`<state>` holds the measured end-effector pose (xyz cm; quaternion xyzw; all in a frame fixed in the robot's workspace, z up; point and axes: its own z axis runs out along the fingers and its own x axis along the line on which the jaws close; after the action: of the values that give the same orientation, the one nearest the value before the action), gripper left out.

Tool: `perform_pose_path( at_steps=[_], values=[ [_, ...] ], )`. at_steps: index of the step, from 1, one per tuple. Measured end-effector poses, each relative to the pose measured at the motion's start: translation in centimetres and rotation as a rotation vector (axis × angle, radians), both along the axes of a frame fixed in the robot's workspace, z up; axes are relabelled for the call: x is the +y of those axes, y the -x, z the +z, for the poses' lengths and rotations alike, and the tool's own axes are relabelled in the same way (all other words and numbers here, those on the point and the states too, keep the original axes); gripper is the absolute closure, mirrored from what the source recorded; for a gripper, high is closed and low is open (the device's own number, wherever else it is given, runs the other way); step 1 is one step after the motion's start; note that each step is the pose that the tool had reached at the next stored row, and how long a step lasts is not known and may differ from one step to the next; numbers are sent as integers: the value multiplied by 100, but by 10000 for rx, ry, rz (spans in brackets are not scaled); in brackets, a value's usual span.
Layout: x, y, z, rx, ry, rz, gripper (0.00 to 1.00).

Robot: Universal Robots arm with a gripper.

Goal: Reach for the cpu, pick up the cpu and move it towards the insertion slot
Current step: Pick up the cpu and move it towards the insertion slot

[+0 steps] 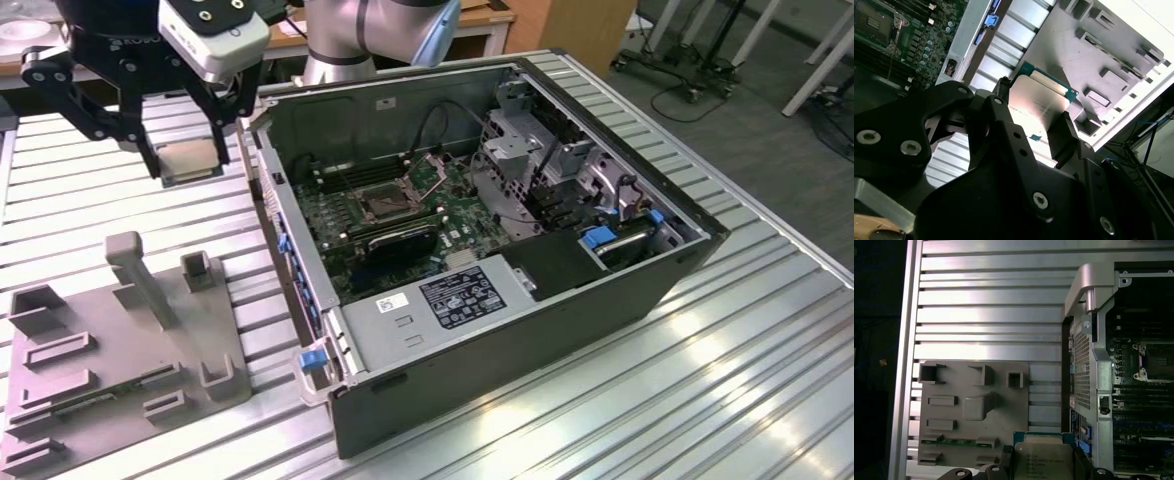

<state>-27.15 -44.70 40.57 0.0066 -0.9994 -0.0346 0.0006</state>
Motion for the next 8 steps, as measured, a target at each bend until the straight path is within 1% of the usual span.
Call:
perform_pose_path(
  at_steps=[8],
  values=[
    [0, -20, 0, 0, 0, 0, 45]
  ],
)
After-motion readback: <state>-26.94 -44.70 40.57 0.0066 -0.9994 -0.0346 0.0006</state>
